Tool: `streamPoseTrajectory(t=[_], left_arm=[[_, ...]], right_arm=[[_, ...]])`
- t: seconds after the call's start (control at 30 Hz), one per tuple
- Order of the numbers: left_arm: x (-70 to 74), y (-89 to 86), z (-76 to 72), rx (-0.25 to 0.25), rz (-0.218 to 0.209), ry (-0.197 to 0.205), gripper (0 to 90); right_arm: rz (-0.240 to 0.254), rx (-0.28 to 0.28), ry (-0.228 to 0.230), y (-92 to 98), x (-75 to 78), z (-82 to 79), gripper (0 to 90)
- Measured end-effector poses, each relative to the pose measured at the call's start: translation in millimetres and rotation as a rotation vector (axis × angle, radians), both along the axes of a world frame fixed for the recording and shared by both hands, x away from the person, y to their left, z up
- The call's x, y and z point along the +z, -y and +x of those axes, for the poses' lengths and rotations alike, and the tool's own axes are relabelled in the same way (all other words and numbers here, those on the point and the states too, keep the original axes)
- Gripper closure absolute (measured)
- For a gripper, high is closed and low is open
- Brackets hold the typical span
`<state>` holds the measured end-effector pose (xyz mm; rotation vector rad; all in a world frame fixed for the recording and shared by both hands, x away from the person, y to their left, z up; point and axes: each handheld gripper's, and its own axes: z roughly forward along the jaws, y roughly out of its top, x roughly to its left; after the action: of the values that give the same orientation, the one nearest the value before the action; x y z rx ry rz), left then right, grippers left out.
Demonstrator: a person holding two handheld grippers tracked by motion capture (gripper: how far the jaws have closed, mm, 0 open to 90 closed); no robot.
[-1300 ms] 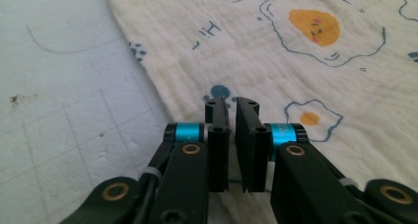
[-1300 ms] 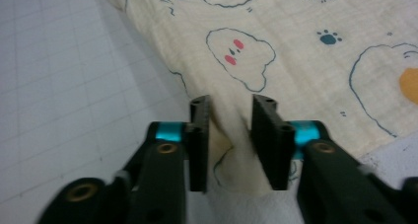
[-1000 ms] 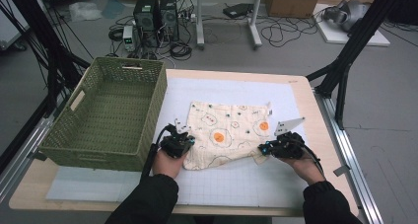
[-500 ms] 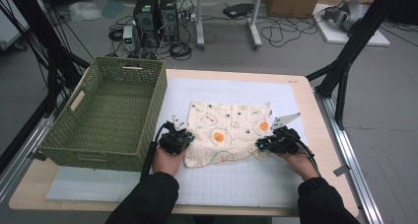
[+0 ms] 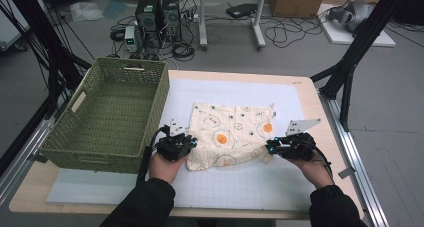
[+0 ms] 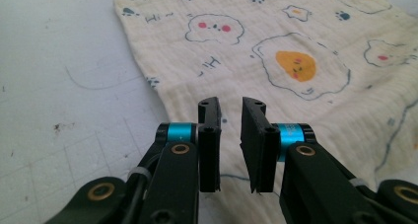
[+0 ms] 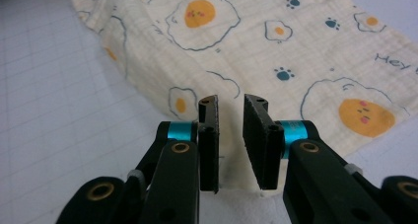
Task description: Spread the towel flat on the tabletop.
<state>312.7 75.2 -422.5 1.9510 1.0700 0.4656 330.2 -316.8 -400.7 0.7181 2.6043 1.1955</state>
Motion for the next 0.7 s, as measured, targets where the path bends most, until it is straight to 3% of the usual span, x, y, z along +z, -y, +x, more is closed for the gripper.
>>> streamPoseTrajectory(t=[0.17,0.37,0.57,0.63,0.7], left_arm=[[-3.3,-1.5,-10.1,-0.030,0.004,-0.007,73.2],[-8.8,0.1,-17.0,-0.072,0.009,-0.025,72.8],[-18.9,0.3,-17.5,-0.136,0.047,-0.088,67.4],[-22.0,1.3,-19.4,-0.133,0.068,-0.063,69.4],[-22.0,1.4,-19.6,-0.134,0.089,-0.051,75.9]], right_arm=[[-0.007,0.035,0.007,-3.7,-2.4,-10.4,79.0],[-0.059,0.039,-0.035,-10.7,-21.4,-10.2,74.3],[-0.116,0.049,-0.042,-18.0,-31.6,-6.7,72.1],[-0.141,0.053,-0.044,-20.0,-34.0,-6.4,73.0],[-0.131,0.048,-0.044,-20.3,-35.5,-5.9,75.7]])
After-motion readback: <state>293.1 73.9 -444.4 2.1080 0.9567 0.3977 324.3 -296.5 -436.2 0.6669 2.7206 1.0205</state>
